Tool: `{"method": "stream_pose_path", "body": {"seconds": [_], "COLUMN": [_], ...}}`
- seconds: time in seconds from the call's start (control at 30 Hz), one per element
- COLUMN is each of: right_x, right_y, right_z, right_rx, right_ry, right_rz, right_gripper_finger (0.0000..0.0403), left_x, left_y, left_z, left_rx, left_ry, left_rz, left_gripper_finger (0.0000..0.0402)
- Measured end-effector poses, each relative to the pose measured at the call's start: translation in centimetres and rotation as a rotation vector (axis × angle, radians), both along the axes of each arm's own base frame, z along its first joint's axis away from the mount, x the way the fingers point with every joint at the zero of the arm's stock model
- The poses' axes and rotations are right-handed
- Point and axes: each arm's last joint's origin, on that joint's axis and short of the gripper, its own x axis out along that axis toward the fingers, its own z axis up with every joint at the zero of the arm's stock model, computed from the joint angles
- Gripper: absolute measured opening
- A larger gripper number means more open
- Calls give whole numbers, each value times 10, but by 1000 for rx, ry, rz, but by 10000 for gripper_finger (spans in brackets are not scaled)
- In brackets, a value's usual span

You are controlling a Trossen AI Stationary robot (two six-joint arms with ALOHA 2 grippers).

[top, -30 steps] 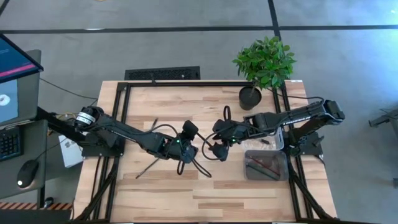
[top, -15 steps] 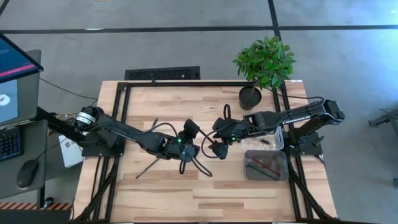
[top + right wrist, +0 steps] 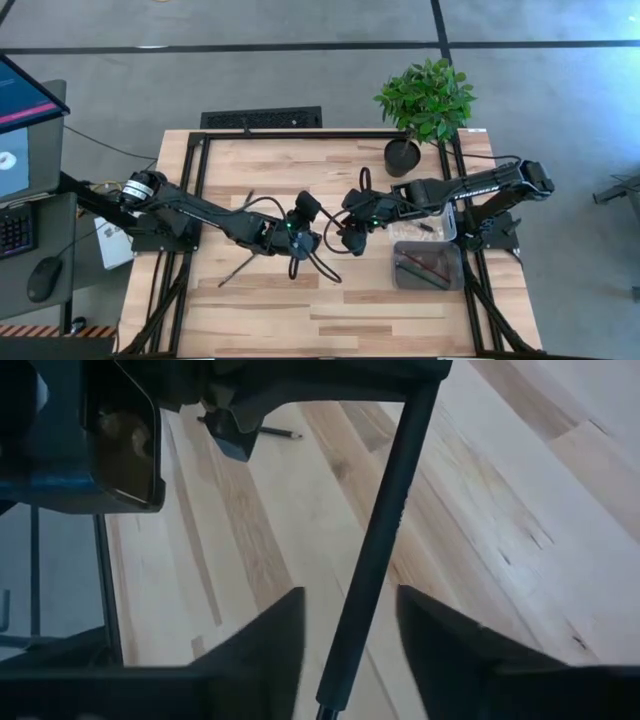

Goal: Sort pens & pencils
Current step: Put the bottom black pen into the white transparent bin

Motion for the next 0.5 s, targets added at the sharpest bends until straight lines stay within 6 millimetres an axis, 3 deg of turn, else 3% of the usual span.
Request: {"method": "stream_pose_path", "body": {"seconds": [0.27,0.5], "right_x": [-1,-2], "right_y": [0,-1], "right_z": [-1,-2], "right_rx": [-1,-7], "right_ry": [12,29], "right_rz": [-4,-9], "right_gripper_finger": [81,75], "left_x": [0,-1], "left_y": [0,0], "left_z": [0,1], "left_rx": [2,18], "left_ry": [2,-4], "left_rz": [1,16], "left_gripper_finger": [20,20]}}
